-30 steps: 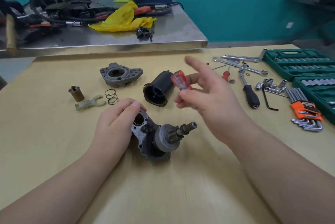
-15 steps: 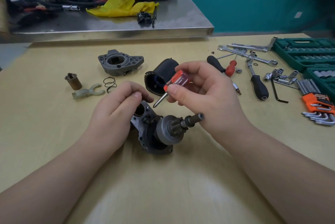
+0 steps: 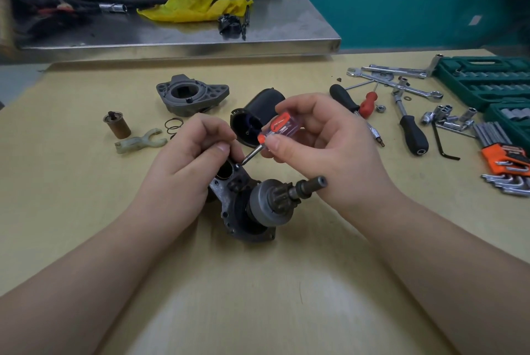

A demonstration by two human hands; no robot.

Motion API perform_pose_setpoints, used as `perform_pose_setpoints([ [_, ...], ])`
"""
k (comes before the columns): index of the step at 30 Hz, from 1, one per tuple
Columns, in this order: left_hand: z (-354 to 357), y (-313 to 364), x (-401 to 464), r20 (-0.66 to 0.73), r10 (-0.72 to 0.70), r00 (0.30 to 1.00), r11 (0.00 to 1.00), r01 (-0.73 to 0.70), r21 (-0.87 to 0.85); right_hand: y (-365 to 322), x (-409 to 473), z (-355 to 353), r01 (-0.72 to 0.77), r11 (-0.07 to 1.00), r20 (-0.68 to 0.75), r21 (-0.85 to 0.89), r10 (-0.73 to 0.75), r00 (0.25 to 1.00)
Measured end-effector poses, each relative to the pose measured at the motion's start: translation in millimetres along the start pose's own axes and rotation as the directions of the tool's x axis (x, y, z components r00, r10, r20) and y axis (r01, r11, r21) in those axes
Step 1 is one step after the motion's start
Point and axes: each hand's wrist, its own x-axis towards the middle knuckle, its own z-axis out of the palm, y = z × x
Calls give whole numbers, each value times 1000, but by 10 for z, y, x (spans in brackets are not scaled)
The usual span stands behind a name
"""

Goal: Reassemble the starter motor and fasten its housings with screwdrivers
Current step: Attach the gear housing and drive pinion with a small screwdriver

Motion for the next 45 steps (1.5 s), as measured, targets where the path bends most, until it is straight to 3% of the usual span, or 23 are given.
perform_pose_setpoints([
  [18, 4, -1, 21, 44, 68, 997, 997, -69, 37, -8, -1, -9, 52, 996, 49, -73, -48, 998],
  [28, 28, -23, 8, 23, 67, 998, 997, -67, 32, -6, -16, -82, 205, 963, 166, -175, -176, 970],
  [37, 67, 7, 5, -4, 53, 999, 999, -53, 1, -255, 5, -189, 88, 979, 268, -182, -37, 963],
  [41, 81, 1, 3, -26, 61, 998, 998, -62, -7, -308, -72, -121, 66, 959, 179, -276, -16, 984],
  [45, 74, -8, 8, -50, 66, 997, 998, -66, 2, -307, -171, -19, 111, 897, 43, -427, -103, 994],
])
